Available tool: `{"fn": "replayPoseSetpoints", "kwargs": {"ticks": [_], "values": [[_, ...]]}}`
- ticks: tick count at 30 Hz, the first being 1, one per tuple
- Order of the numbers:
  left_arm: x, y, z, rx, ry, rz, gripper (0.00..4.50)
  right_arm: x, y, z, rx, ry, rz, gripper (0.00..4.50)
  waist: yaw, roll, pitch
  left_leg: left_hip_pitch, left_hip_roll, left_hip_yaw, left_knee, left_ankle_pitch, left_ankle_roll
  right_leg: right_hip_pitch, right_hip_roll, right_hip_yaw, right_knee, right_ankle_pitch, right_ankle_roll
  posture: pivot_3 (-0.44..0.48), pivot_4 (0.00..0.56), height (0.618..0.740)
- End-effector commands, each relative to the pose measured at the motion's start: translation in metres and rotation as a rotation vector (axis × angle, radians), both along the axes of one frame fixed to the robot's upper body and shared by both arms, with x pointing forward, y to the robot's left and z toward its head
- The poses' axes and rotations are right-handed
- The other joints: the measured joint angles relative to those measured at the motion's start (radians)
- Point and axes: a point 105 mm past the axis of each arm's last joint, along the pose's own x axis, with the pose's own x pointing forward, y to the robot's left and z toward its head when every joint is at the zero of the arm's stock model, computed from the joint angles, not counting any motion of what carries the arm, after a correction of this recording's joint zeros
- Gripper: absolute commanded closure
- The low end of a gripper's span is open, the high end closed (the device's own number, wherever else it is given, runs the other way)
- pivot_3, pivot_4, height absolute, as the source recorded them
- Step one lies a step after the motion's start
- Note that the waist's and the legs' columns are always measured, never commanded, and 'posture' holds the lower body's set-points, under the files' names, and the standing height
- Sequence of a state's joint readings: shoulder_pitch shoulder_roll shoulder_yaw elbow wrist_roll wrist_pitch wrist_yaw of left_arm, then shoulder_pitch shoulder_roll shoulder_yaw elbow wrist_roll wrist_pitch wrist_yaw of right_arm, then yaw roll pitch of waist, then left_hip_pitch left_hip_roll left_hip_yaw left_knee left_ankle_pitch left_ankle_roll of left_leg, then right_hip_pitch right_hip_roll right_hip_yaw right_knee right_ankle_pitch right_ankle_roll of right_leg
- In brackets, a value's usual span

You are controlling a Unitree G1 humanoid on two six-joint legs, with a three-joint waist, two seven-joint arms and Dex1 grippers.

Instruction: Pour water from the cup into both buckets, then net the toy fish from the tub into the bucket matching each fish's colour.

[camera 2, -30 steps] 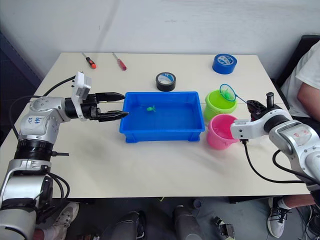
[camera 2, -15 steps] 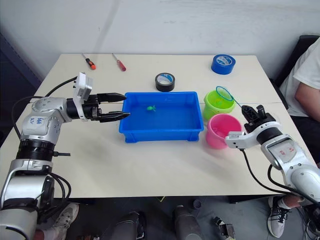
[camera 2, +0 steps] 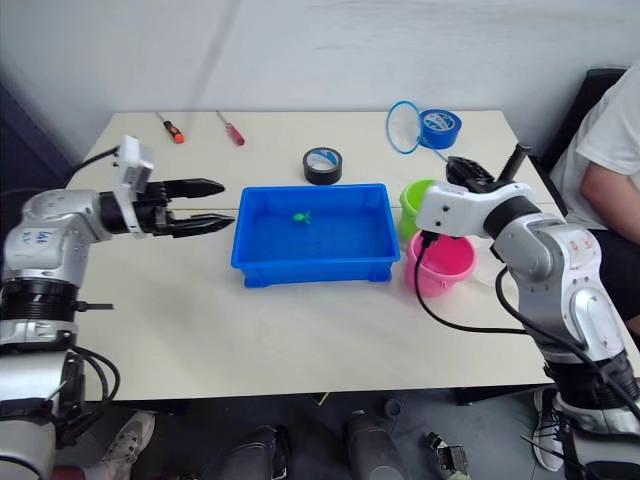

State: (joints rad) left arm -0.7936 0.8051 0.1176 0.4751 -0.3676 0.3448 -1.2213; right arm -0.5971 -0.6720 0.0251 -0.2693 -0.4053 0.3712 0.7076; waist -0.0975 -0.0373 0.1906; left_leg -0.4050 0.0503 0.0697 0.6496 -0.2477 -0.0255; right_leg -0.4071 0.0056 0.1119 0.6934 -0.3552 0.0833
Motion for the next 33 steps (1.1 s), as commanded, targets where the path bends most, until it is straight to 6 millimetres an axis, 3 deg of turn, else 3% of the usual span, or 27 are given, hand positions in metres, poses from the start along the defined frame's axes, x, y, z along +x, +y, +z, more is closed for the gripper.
{"fn": "replayPoseSetpoints", "kwargs": {"ticks": [1,5,9,14,17,21,26,33], "values": [[-0.009,0.016,0.012,-0.003,-0.052,0.056,0.38,0.004,0.017,-0.009,0.243,0.254,0.121,4.5,0.004,0.0,0.0,0.0,0.0,0.0,0.0,0.0,0.0,0.0,0.0,0.0,0.0,0.0,0.0,0.0,0.15,0.734],[-0.02,0.027,0.01,-0.003,-0.053,0.099,0.38,0.011,0.039,-0.021,0.419,0.447,0.203,4.5,0.013,0.0,0.0,-0.002,0.0,-0.001,0.0,0.0,0.001,-0.001,-0.002,-0.001,0.0,0.0,0.0,0.0,0.15,0.734],[-0.029,0.032,0.007,-0.005,-0.048,0.131,0.38,0.019,0.049,-0.037,0.521,0.586,0.178,4.5,0.016,0.0,0.0,-0.003,-0.001,-0.003,0.0,-0.001,0.002,-0.001,-0.005,0.0,-0.001,-0.001,-0.001,0.0,0.15,0.734],[-0.038,0.031,0.006,-0.008,-0.049,0.154,0.38,0.012,0.055,-0.053,0.596,0.779,0.182,4.5,0.013,0.0,0.0,-0.004,-0.002,-0.005,-0.001,-0.001,0.002,-0.001,-0.006,0.0,-0.002,-0.001,-0.001,0.0,0.15,0.734],[-0.04,0.03,0.006,-0.008,-0.048,0.16,0.38,0.009,0.053,-0.053,0.618,0.788,0.176,4.5,0.011,0.0,0.0,-0.004,-0.002,-0.005,-0.001,-0.001,0.002,-0.002,-0.006,0.0,-0.002,-0.001,-0.001,0.0,0.15,0.734],[-0.042,0.028,0.004,0.008,-0.04,0.158,0.38,-0.002,0.063,-0.079,0.597,1.012,0.167,4.5,0.01,0.0,0.0,-0.004,-0.002,-0.005,-0.001,-0.001,0.002,-0.002,-0.006,0.0,-0.003,-0.001,-0.001,0.0,0.15,0.734],[-0.039,0.024,0.001,0.011,-0.039,0.151,0.38,0.006,0.071,-0.092,0.595,1.039,0.131,4.5,0.006,0.0,0.0,-0.004,-0.002,-0.005,-0.001,-0.001,0.003,-0.002,-0.005,0.0,-0.003,-0.001,-0.001,0.0,0.15,0.734],[-0.034,0.017,0.003,0.006,-0.066,0.145,0.38,0.036,0.093,-0.103,0.674,0.989,0.078,4.5,-0.006,-0.001,-0.001,-0.004,-0.002,-0.005,-0.002,-0.001,0.002,-0.002,-0.005,0.0,-0.003,-0.001,-0.001,0.0,0.15,0.734]]}}
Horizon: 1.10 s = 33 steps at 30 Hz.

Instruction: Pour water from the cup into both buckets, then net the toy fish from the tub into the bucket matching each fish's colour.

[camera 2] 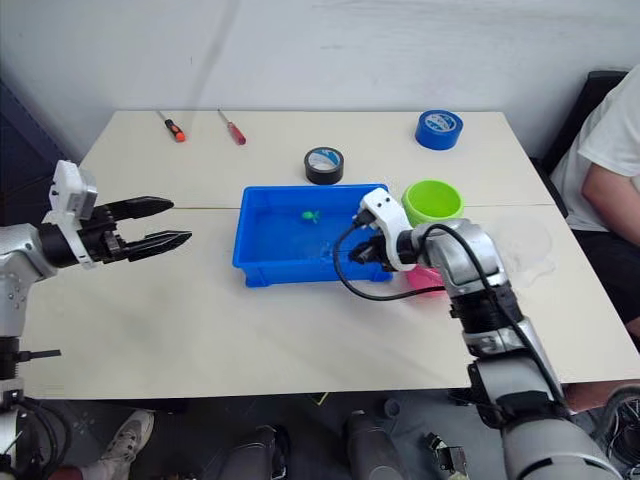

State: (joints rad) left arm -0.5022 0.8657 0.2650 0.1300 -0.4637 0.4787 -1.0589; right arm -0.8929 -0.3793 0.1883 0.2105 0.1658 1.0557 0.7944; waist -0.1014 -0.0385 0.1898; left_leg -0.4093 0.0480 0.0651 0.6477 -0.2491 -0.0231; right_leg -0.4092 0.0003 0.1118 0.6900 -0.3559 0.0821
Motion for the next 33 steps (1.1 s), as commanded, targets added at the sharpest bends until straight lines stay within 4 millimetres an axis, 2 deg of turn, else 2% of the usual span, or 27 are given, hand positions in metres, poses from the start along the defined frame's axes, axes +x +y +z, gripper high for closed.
{"fn": "replayPoseSetpoints", "kwargs": {"ticks": [1,8,15,20,26,33], "values": [[-0.001,-0.002,0.012,0.01,-0.056,0.0,0.38,0.015,0.004,0.001,0.015,-0.04,-0.054,4.5,-0.004,0.0,0.0,0.0,0.0,0.0,0.0,0.0,0.0,0.0,0.0,0.0,0.0,0.0,0.0,0.0,0.15,0.734],[-0.005,0.001,0.015,0.017,-0.058,0.011,0.38,0.036,0.014,0.014,0.069,-0.127,-0.106,4.5,-0.013,0.0,0.0,-0.002,0.0,0.0,0.0,0.0,0.0,-0.001,0.0,0.0,0.0,0.0,0.0,0.0,0.15,0.734],[-0.005,0.0,0.015,0.016,-0.06,0.013,0.38,0.045,0.017,0.04,0.121,-0.228,-0.13,4.5,-0.013,0.0,0.0,-0.002,0.0,-0.001,-0.001,0.0,0.0,-0.001,0.0,0.0,-0.001,0.0,0.0,0.0,0.15,0.734],[-0.003,-0.002,0.014,0.012,-0.06,0.007,0.38,0.03,0.015,0.052,0.143,-0.248,-0.099,4.5,-0.013,0.0,0.0,-0.003,0.0,-0.001,-0.001,0.0,0.0,-0.002,-0.001,0.0,-0.001,0.0,0.0,0.0,0.15,0.734],[-0.001,-0.003,0.015,0.012,-0.059,-0.002,0.38,0.002,0.013,0.051,0.145,-0.242,-0.034,4.5,-0.009,0.0,0.0,-0.004,0.0,-0.002,-0.001,0.0,0.0,-0.002,-0.001,-0.001,-0.001,0.0,0.0,0.0,0.15,0.734],[0.002,-0.005,0.017,0.015,-0.063,-0.015,0.38,-0.009,0.011,0.051,0.145,-0.243,-0.012,4.5,-0.011,0.0,0.0,-0.004,0.0,-0.002,-0.001,0.0,0.0,-0.003,-0.001,0.0,-0.002,0.0,0.0,0.0,0.15,0.734]]}}
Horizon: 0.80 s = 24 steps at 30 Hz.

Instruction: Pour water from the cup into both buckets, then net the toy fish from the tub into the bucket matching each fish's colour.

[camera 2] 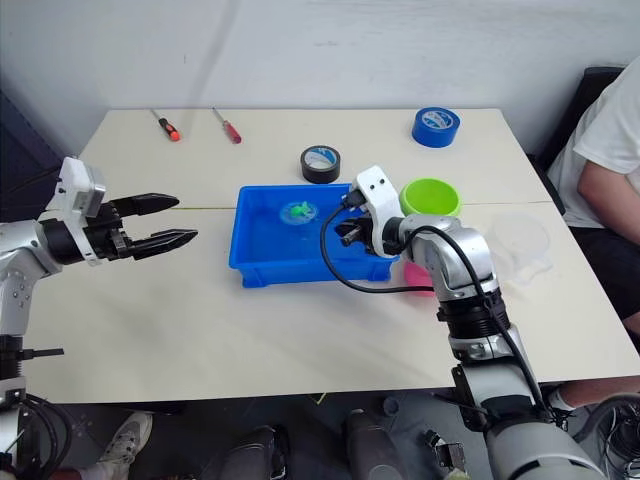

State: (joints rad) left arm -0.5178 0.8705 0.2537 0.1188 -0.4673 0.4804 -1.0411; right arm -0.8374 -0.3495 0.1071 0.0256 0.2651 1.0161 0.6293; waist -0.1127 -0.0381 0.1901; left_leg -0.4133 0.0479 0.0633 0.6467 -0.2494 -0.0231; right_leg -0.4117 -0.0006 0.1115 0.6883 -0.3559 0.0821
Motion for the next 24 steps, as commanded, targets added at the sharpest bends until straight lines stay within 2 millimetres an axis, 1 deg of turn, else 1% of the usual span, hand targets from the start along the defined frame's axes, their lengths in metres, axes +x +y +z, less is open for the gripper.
{"fn": "replayPoseSetpoints", "kwargs": {"ticks": [1,7,10,12,13,14,16,19,22,24], "values": [[0.0,-0.002,0.012,0.006,-0.045,-0.019,0.38,-0.005,0.002,0.018,0.028,-0.061,0.027,4.5,0.001,0.0,0.0,0.0,0.0,0.0,0.0,0.0,0.0,0.0,0.0,0.0,0.0,0.0,0.0,0.0,0.15,0.734],[0.002,-0.005,0.013,0.009,-0.047,-0.034,0.38,-0.006,-0.003,0.022,0.051,-0.08,0.015,4.5,0.002,0.0,0.0,-0.001,0.0,0.0,0.0,0.0,0.0,0.0,0.0,0.0,-0.001,0.0,0.0,0.0,0.15,0.734],[0.005,-0.009,0.013,0.006,-0.053,-0.054,0.38,-0.008,-0.018,0.04,0.109,-0.146,-0.012,4.5,0.005,0.0,0.0,-0.001,0.0,-0.001,0.0,0.0,0.0,0.0,0.0,-0.001,-0.001,0.0,0.0,0.0,0.15,0.734],[0.007,-0.012,0.015,-0.004,-0.059,-0.066,0.38,-0.011,-0.031,0.05,0.108,-0.178,-0.02,4.5,0.009,0.0,0.0,-0.003,0.0,-0.001,0.001,0.0,0.0,-0.001,0.0,-0.001,-0.001,0.0,0.0,0.0,0.15,0.734],[0.008,-0.013,0.016,-0.009,-0.061,-0.073,0.38,-0.012,-0.04,0.055,0.096,-0.199,-0.031,4.5,0.012,0.0,0.0,-0.004,-0.001,-0.001,0.001,0.0,0.0,-0.002,-0.001,-0.001,-0.001,0.0,0.0,0.0,0.15,0.734],[0.01,-0.016,0.017,-0.013,-0.062,-0.085,0.38,-0.013,-0.056,0.062,0.086,-0.222,-0.061,4.5,0.015,0.0,0.0,-0.005,-0.001,-0.002,0.001,0.0,0.001,-0.002,-0.001,-0.002,-0.002,0.0,0.0,0.0,0.15,0.734],[0.015,-0.022,0.019,-0.021,-0.068,-0.109,0.38,-0.014,-0.081,0.071,0.065,-0.254,-0.106,4.5,0.026,0.0,0.0,-0.006,-0.001,-0.002,0.001,0.0,0.001,-0.003,-0.001,-0.003,-0.003,0.0,0.0,0.0,0.15,0.734],[0.021,-0.033,0.023,-0.042,-0.077,-0.153,0.38,-0.013,-0.115,0.081,0.042,-0.285,-0.193,4.5,0.031,0.0,0.0,-0.007,-0.001,-0.003,0.001,-0.001,0.002,-0.003,-0.001,-0.003,-0.005,0.0,0.0,0.0,0.15,0.734],[0.026,-0.047,0.026,-0.057,-0.084,-0.208,0.38,-0.009,-0.147,0.082,-0.009,-0.305,-0.286,4.5,0.033,0.0,0.0,-0.007,-0.001,-0.002,0.001,-0.001,0.002,-0.002,-0.001,-0.003,-0.007,0.0,0.001,0.0,0.15,0.734],[0.028,-0.055,0.027,-0.058,-0.087,-0.239,0.38,-0.007,-0.16,0.081,-0.034,-0.31,-0.317,4.5,0.032,0.0,0.0,-0.007,-0.001,-0.001,0.001,-0.001,0.003,-0.002,-0.001,-0.002,-0.007,0.001,0.002,0.0,0.15,0.734]]}}
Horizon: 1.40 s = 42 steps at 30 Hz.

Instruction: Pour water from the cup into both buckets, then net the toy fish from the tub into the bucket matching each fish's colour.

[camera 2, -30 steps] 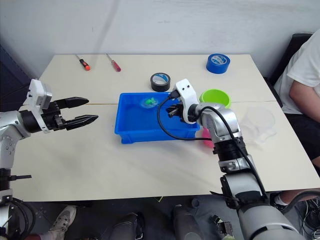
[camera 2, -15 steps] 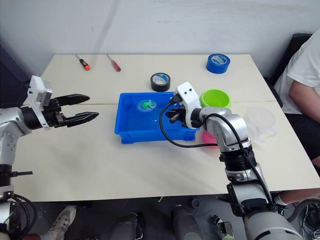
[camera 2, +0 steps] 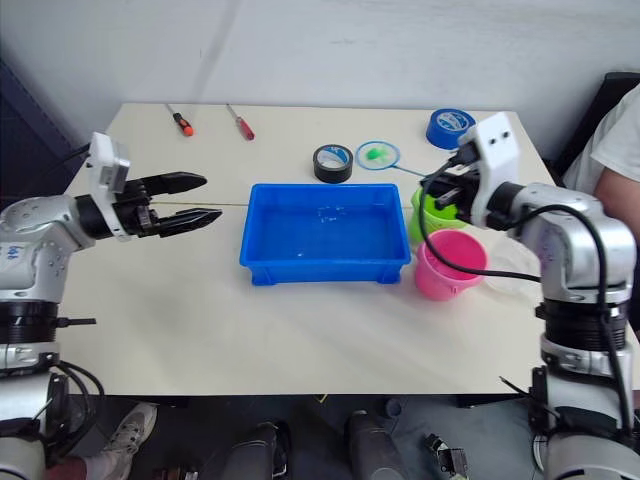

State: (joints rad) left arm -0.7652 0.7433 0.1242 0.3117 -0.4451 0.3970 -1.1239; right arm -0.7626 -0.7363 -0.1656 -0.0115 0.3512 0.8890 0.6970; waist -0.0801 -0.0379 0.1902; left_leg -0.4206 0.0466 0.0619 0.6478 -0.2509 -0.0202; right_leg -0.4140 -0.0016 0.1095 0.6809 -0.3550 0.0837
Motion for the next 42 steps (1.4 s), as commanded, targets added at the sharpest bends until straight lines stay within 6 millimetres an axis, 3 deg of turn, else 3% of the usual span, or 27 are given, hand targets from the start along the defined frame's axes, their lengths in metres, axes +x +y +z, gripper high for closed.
{"fn": "replayPoseSetpoints", "kwargs": {"ticks": [1,6,13,22,29,34,39,42], "values": [[0.003,-0.013,0.011,0.01,-0.046,-0.065,0.38,0.0,-0.028,0.01,-0.05,-0.06,-0.072,4.5,-0.004,0.0,0.0,0.0,0.0,0.001,0.0,0.0,0.0,0.0,0.0,0.001,0.0,0.0,0.0,0.0,0.15,0.734],[0.011,-0.027,0.013,0.013,-0.063,-0.124,0.38,0.001,-0.058,0.0,-0.252,-0.083,-0.147,4.5,-0.003,0.002,0.001,0.0,0.0,0.002,0.0,0.0,0.0,-0.001,0.001,0.002,0.0,0.0,0.001,0.0,0.15,0.734],[0.013,-0.029,0.009,0.016,-0.058,-0.138,0.38,-0.002,-0.073,-0.012,-0.643,-0.171,-0.149,4.5,-0.004,0.002,0.001,0.001,0.002,0.004,0.001,0.0,0.0,-0.001,0.003,0.003,0.0,0.0,0.001,0.0,0.15,0.734],[0.014,-0.028,0.004,0.022,-0.05,-0.137,0.38,-0.01,-0.07,-0.012,-1.199,-0.365,-0.069,4.5,-0.002,0.003,0.001,0.001,0.001,0.004,0.002,0.0,0.0,-0.001,0.003,0.003,0.0,0.0,0.001,0.0,0.15,0.734],[0.015,-0.031,0.002,0.02,-0.047,-0.143,0.38,-0.013,-0.068,-0.01,-1.427,-0.49,-0.077,4.5,-0.003,0.003,0.001,0.001,0.001,0.004,0.002,0.0,-0.001,-0.001,0.003,0.003,0.002,0.0,0.001,0.0,0.15,0.734],[0.015,-0.031,0.001,0.02,-0.044,-0.143,0.38,-0.015,-0.058,-0.004,-1.313,-0.516,-0.074,4.5,-0.002,0.003,0.001,0.001,0.001,0.004,0.003,0.001,-0.001,-0.001,0.003,0.003,0.002,0.0,0.001,0.0,0.15,0.734],[0.008,-0.017,0.006,0.012,-0.032,-0.125,0.38,-0.026,-0.021,0.01,-0.862,-0.438,-0.011,4.5,-0.005,0.003,0.001,0.002,0.002,0.004,0.003,0.003,-0.005,0.0,0.005,0.002,0.004,0.0,0.001,0.0,0.15,0.734],[-0.009,-0.005,0.012,0.043,0.004,-0.169,0.38,-0.035,0.005,0.016,-0.664,-0.355,0.139,4.5,-0.007,0.003,0.002,0.003,0.004,0.004,0.003,0.003,-0.005,0.0,0.006,0.002,0.006,0.0,0.001,0.0,0.15,0.734]]}}
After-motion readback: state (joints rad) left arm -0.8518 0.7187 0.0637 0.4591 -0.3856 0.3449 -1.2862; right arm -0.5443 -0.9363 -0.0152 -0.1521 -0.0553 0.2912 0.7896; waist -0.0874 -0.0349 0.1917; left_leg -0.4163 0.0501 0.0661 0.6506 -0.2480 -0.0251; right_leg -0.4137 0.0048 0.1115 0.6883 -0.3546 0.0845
